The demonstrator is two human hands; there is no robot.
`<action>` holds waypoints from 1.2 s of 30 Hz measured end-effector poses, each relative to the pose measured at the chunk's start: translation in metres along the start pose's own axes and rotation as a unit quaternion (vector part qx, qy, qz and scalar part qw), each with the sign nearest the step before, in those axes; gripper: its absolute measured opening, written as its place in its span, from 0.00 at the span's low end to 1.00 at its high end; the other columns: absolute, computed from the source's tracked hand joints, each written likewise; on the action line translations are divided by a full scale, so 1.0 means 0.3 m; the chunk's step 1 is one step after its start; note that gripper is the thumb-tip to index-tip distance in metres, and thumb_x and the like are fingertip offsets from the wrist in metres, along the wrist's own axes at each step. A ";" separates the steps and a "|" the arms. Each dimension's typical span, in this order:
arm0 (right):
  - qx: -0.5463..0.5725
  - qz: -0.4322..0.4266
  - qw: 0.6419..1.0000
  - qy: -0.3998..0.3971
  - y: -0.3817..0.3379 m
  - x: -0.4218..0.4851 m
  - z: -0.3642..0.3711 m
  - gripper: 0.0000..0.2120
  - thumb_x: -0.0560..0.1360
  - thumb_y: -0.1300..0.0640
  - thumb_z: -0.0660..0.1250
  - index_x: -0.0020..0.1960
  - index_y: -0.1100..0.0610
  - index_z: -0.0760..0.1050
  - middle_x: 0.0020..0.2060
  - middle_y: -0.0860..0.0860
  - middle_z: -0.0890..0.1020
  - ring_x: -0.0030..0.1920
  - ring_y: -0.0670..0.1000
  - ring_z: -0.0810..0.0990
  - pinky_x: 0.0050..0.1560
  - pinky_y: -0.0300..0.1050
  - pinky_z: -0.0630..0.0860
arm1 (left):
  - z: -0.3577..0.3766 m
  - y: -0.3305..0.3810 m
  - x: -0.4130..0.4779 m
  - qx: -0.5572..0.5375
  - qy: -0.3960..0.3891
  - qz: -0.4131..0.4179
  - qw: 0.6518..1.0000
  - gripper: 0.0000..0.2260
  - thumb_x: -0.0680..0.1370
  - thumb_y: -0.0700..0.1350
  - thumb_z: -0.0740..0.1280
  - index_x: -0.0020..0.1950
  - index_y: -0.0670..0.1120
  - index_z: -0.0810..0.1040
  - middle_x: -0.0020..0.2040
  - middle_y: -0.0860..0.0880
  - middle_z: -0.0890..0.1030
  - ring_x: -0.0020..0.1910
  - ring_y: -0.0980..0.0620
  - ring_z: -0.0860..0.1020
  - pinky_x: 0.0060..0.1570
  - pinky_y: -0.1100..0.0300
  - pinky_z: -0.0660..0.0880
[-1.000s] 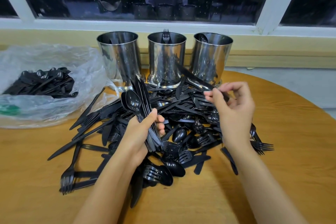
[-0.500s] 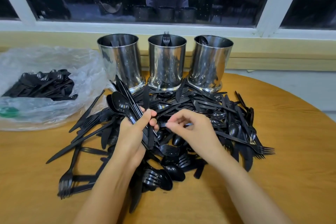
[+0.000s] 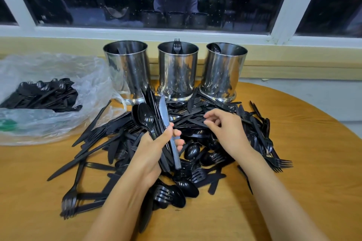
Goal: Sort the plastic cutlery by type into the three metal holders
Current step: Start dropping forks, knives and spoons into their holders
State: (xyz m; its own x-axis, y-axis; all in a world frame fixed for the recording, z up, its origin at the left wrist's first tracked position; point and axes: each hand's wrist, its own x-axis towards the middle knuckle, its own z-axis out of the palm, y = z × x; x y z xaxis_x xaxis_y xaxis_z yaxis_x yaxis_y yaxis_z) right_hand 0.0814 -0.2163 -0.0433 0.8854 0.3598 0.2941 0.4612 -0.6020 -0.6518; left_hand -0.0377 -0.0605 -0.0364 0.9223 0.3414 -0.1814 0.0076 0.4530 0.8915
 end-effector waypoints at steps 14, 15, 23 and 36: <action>-0.086 -0.120 0.986 0.076 -0.125 0.074 -0.067 0.13 0.78 0.62 0.65 0.61 0.52 0.75 0.45 0.44 0.74 0.38 0.38 0.72 0.42 0.36 0.71 | 0.000 0.010 -0.001 -0.074 -0.012 -0.020 0.997 0.14 0.75 0.51 0.68 0.54 0.42 0.76 0.32 0.52 0.66 0.29 0.57 0.65 0.32 0.63 0.69; -0.021 -0.111 0.986 0.121 -0.148 0.060 -0.093 0.10 0.78 0.63 0.65 0.58 0.54 0.76 0.45 0.46 0.75 0.39 0.39 0.74 0.42 0.35 0.73 | -0.002 0.011 -0.001 -0.069 -0.011 -0.021 0.997 0.17 0.71 0.53 0.70 0.52 0.43 0.76 0.32 0.52 0.65 0.29 0.56 0.64 0.33 0.63 0.68; 0.451 0.121 0.882 0.059 -0.270 -0.190 -0.034 0.06 0.74 0.65 0.71 0.48 0.62 0.76 0.39 0.55 0.83 0.41 0.49 0.84 0.43 0.38 0.80 | 0.012 0.004 -0.007 -0.070 0.007 0.007 0.998 0.22 0.64 0.58 0.71 0.49 0.44 0.73 0.31 0.52 0.65 0.29 0.56 0.63 0.34 0.62 0.67; 0.380 0.092 0.920 -0.015 -0.279 -0.261 0.112 0.05 0.72 0.63 0.74 0.46 0.55 0.85 0.40 0.52 0.86 0.41 0.47 0.81 0.49 0.44 0.79 | 0.000 -0.002 -0.005 -0.018 0.054 0.042 0.997 0.19 0.65 0.60 0.75 0.41 0.47 0.76 0.35 0.53 0.75 0.42 0.51 0.77 0.52 0.48 0.80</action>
State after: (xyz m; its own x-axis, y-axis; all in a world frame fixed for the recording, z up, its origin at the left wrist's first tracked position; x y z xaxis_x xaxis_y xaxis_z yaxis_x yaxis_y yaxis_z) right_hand -0.0286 -0.1702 -0.0352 0.9372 0.3279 0.1185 0.1209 0.0132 -0.9926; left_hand -0.0390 -0.0614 -0.0367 0.8718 0.4657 -0.1521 -0.0841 0.4480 0.8901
